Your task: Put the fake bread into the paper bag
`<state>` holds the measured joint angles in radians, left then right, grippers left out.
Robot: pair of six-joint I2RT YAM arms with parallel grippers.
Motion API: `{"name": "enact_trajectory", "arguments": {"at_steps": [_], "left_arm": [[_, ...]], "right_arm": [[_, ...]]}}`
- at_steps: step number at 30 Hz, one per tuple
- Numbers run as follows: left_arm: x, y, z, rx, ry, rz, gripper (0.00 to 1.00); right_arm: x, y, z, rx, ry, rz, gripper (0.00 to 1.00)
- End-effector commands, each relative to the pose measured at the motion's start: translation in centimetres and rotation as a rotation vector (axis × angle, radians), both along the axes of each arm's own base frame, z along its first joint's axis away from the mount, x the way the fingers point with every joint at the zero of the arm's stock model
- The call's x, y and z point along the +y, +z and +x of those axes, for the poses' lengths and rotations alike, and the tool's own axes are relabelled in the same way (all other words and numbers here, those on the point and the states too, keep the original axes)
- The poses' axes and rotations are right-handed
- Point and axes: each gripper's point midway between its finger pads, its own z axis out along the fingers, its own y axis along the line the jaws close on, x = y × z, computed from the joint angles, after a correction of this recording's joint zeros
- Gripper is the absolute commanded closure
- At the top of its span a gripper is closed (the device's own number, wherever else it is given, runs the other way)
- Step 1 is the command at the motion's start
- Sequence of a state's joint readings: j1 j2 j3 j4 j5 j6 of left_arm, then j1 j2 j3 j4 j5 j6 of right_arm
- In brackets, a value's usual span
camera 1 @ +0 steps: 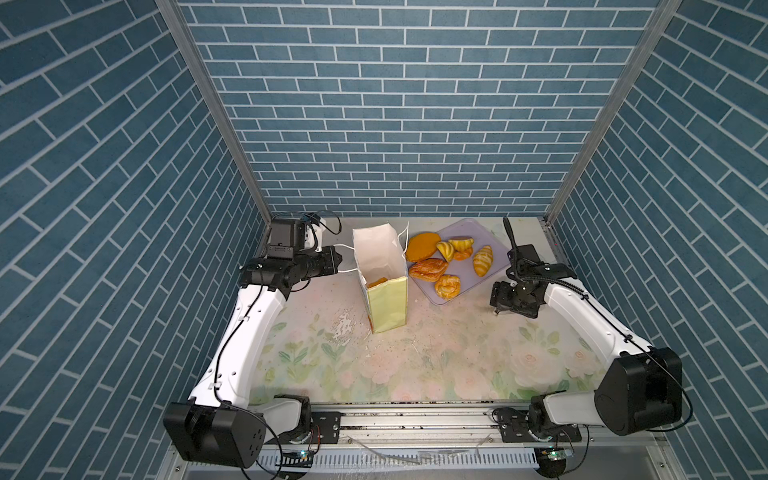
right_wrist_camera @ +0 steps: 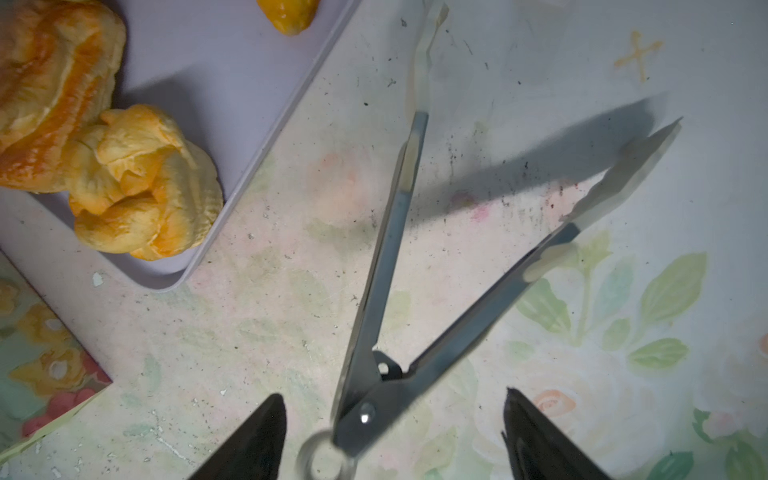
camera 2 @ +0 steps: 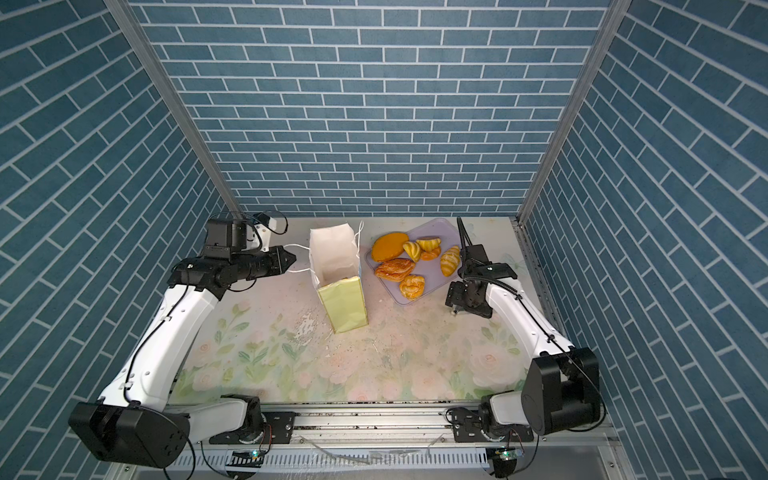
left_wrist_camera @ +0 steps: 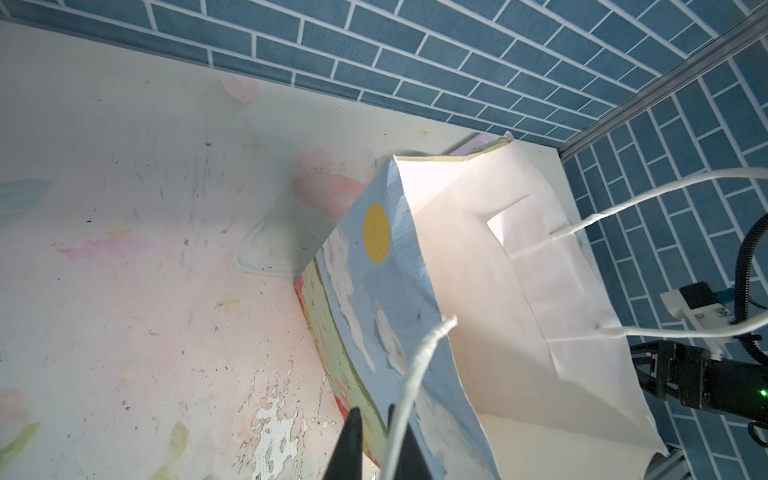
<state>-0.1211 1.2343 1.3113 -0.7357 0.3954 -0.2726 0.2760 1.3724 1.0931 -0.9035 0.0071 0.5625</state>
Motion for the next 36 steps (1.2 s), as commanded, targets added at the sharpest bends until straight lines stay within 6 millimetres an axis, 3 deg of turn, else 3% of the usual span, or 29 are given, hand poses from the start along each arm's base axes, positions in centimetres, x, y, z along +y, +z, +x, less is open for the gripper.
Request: {"name": "enact_trajectory", "arguments": {"at_steps": [1, 4, 14, 18, 22, 30, 36], "left_arm": [[0.1, -0.2, -0.5, 0.002, -0.011, 0.001, 0.85], [0.2, -0.1, -0.4, 0.002, -0.010, 0.000, 0.85], [0.2, -0.2, -0.5, 0.001, -0.009, -0.003, 0.85], [0.3, -0.2, -0.5, 0.002, -0.007, -0.003, 0.85], [0.6, -0.2, -0.5, 0.003, -0.003, 0.000, 0.85], [0.9, -0.6, -0.3, 0.015, 0.006, -0.004, 0.85], [1.2, -0.7, -0.2, 0.023, 0.013, 0.000, 0.85]], "right_arm": [[-0.1, -1.3, -1.9, 0.099, -0.057, -0.004, 0.10], [-0.6, -2.1, -2.1, 0.093, -0.112, -0.017, 0.11], [0.3, -3.9, 0.7, 0.020, -0.437, 0.120, 0.10], [1.0, -5.6, 1.9, 0.045, -0.567, 0.176, 0.10], [0.5, -7.1, 2.2, 0.081, -0.667, 0.138, 0.12], [0.4, -9.7, 1.9, 0.155, -0.699, 0.091, 0.15], [-0.8, -10.7, 1.2, 0.181, -0.695, 0.059, 0.19]]}}
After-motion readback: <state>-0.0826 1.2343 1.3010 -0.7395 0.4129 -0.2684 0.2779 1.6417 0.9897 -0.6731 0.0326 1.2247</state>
